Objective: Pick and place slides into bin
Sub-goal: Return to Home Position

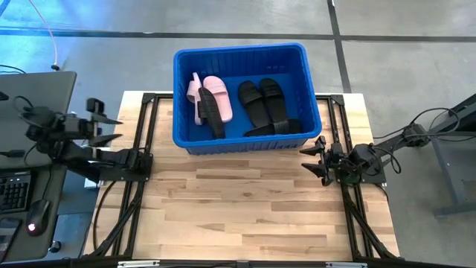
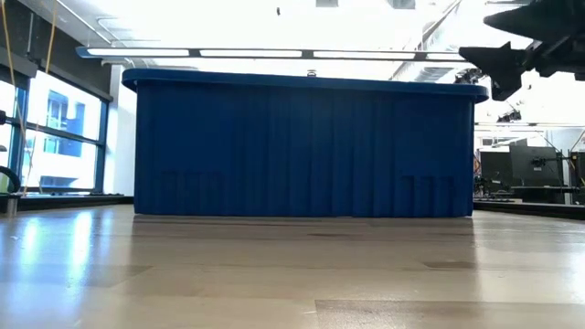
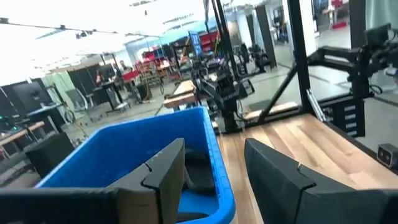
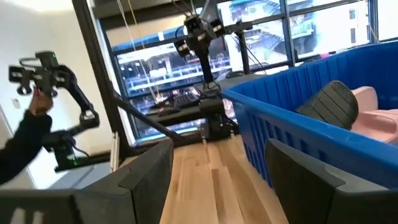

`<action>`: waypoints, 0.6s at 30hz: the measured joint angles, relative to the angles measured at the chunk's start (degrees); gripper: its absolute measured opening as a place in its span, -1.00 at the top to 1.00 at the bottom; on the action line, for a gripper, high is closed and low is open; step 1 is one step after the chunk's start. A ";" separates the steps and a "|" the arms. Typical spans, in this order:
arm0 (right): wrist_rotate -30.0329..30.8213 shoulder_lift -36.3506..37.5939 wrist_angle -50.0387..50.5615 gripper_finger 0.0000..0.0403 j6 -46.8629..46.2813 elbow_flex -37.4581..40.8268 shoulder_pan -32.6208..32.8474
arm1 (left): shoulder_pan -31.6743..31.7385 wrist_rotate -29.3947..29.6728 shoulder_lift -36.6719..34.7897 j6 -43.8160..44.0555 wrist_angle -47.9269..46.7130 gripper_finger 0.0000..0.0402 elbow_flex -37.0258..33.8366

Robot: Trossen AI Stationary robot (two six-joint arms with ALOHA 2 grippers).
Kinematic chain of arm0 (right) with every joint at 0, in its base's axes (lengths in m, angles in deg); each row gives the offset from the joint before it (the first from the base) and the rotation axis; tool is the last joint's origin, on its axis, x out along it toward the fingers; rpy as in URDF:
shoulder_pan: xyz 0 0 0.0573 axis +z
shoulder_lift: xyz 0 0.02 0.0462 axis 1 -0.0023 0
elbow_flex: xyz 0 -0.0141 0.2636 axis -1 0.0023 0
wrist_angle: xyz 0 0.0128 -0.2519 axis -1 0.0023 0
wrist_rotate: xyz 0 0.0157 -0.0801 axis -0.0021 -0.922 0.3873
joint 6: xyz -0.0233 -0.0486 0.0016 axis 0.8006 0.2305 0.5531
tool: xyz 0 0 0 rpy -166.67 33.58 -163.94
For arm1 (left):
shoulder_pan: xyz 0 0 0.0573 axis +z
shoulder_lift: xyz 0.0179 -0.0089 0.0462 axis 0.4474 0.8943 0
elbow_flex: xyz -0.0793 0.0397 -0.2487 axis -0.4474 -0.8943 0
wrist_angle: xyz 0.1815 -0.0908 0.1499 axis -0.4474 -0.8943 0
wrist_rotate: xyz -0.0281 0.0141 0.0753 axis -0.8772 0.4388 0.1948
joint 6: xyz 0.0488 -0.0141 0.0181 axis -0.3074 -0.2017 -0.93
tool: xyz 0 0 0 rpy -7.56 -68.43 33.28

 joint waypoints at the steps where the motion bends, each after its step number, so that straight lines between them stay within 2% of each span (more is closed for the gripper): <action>1: 0.15 0.01 0.46 -0.21 0.36 0.00 0.00 | 0.00 0.00 -0.02 -0.02 -0.75 0.22 0.99; 6: 0.14 -0.11 2.89 -0.21 0.40 0.00 0.00 | 0.00 0.00 -0.02 0.11 -1.06 0.22 -1.29; 12: 0.11 -0.11 6.05 -0.21 0.40 0.00 0.00 | 0.00 -1.19 0.02 -0.06 9.64 0.22 -15.42; 18: 0.03 -0.13 8.34 -0.21 0.40 0.00 0.00 | 0.00 -5.04 0.07 0.54 19.68 0.22 -27.50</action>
